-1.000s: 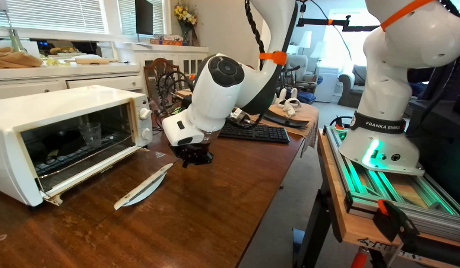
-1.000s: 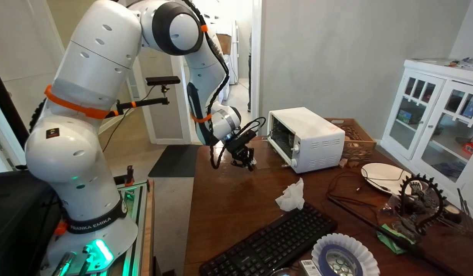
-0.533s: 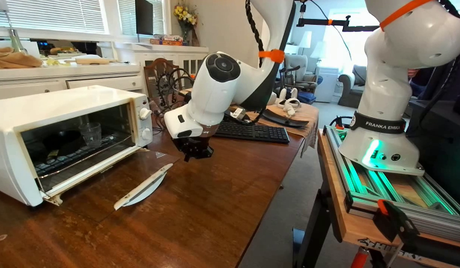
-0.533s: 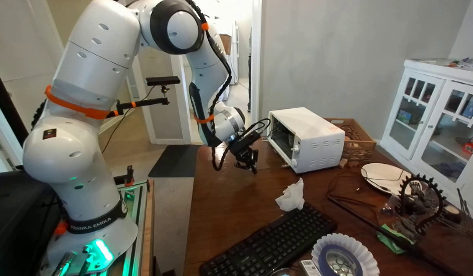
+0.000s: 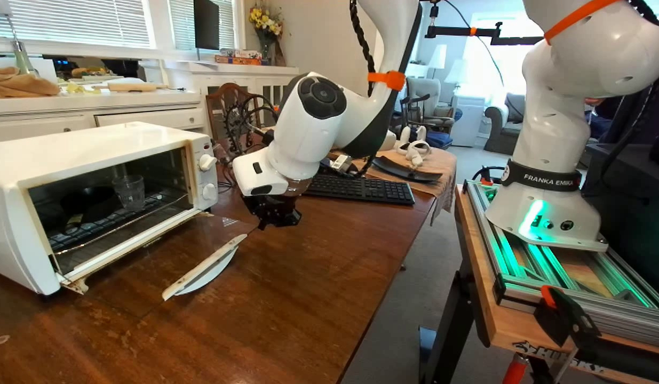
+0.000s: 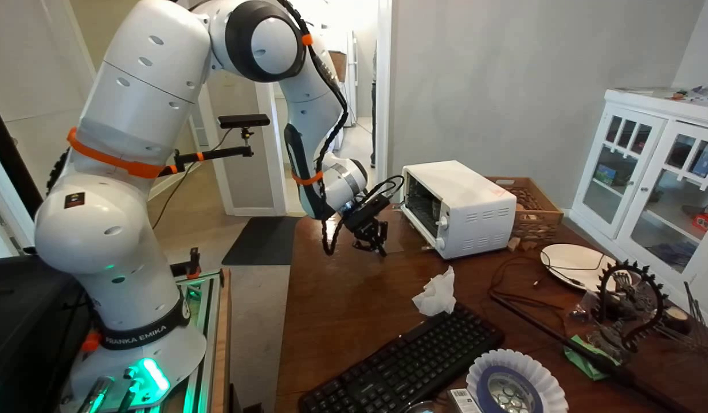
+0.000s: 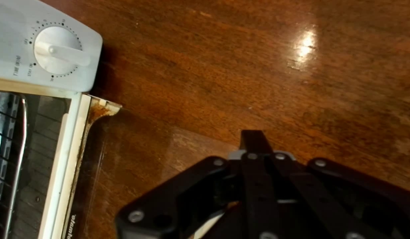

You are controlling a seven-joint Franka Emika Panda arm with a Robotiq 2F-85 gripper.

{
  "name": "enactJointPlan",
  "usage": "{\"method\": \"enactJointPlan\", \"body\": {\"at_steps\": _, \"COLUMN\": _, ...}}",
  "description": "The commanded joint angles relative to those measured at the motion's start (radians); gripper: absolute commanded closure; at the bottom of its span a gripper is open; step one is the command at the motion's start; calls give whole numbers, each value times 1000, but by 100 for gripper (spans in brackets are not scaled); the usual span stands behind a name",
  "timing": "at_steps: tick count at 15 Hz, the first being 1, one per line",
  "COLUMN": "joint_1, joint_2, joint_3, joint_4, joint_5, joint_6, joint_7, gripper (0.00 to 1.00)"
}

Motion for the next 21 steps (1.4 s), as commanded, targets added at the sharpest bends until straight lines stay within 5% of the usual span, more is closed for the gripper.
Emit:
{"method": "enactJointPlan", "body": {"at_steps": 1, "joint_1": 26, "joint_2": -25, "joint_3": -5, "joint_4": -18, "joint_5": -106, "joint_6": -8, "joint_7": 144, "gripper": 100}}
{"method": "enactJointPlan", "body": {"at_steps": 7, "joint_1": 48, "joint_2": -162, "joint_3": 37, "joint_4": -92, "joint_5": -279, "joint_6": -128, "joint_7": 342, "gripper": 100}}
{"method": "enactJointPlan", "body": {"at_steps": 11, "joint_1": 29, "joint_2": -183, "joint_3": 63, "joint_4": -107, "joint_5": -235, "joint_6": -155, "joint_7": 362, "gripper": 100}}
{"method": "enactJointPlan", "body": {"at_steps": 20, "joint_1": 0, "joint_2": -154, "joint_3": 73, "joint_4": -209, "joint_5": -353, "joint_6": -118, "joint_7": 678, "gripper": 100}}
{"method": "enactJointPlan", "body": {"at_steps": 21, "joint_1": 10, "joint_2": -162, "joint_3": 78, "joint_4": -190, "joint_5": -309, "joint_6": -140, "joint_7": 608, "gripper": 100}}
